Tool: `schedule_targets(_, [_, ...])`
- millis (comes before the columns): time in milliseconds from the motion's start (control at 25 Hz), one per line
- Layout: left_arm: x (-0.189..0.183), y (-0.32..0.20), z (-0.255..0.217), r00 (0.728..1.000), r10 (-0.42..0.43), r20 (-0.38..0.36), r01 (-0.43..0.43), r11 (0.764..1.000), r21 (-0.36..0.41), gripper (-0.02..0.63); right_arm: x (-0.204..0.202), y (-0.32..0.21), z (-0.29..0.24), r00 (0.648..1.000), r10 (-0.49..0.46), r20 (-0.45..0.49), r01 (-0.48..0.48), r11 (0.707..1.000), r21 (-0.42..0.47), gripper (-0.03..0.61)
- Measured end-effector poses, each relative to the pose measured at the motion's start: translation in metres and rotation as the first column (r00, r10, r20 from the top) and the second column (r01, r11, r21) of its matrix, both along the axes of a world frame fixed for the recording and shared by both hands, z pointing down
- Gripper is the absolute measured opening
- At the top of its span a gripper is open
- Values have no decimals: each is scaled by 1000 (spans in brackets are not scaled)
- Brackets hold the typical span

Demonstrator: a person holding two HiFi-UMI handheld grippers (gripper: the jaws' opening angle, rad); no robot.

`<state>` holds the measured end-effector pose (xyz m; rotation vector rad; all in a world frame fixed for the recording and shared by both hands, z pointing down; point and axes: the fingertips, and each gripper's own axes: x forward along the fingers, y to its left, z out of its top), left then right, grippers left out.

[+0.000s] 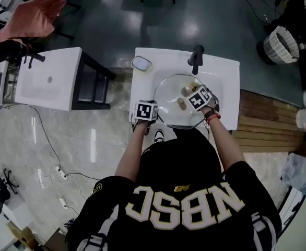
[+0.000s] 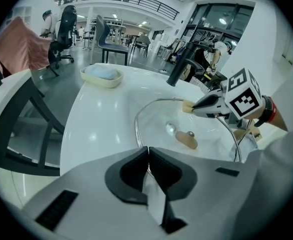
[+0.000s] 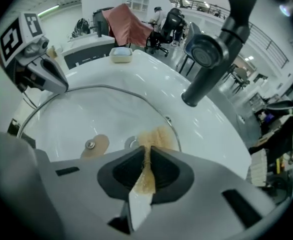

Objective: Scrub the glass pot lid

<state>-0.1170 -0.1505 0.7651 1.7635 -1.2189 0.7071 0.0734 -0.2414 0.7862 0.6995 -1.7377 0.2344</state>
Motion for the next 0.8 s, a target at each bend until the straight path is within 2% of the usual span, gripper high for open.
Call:
schedule_targets(120, [2,-1,-1,1000,2,-5,-2,1000,5,17,14,17,-6,999,-26,-30,25,999,-45,43])
schedule_targets(240, [1,-2,1,1000,7,-8,-6,1000,11,17,21,34,-11,999,-14,-30,11,994,-107,43])
schedule_targets(520, [0,-2,-1,1000,-2,-21,2,1000,24,17,14,85,-22,999,-38,-8,35,970,-241,43])
schedule_targets(800, [2,-2,-3,999,-18,-36,19,999,31,17,-6,114,-27,997,-58,45,68,961,-267,43])
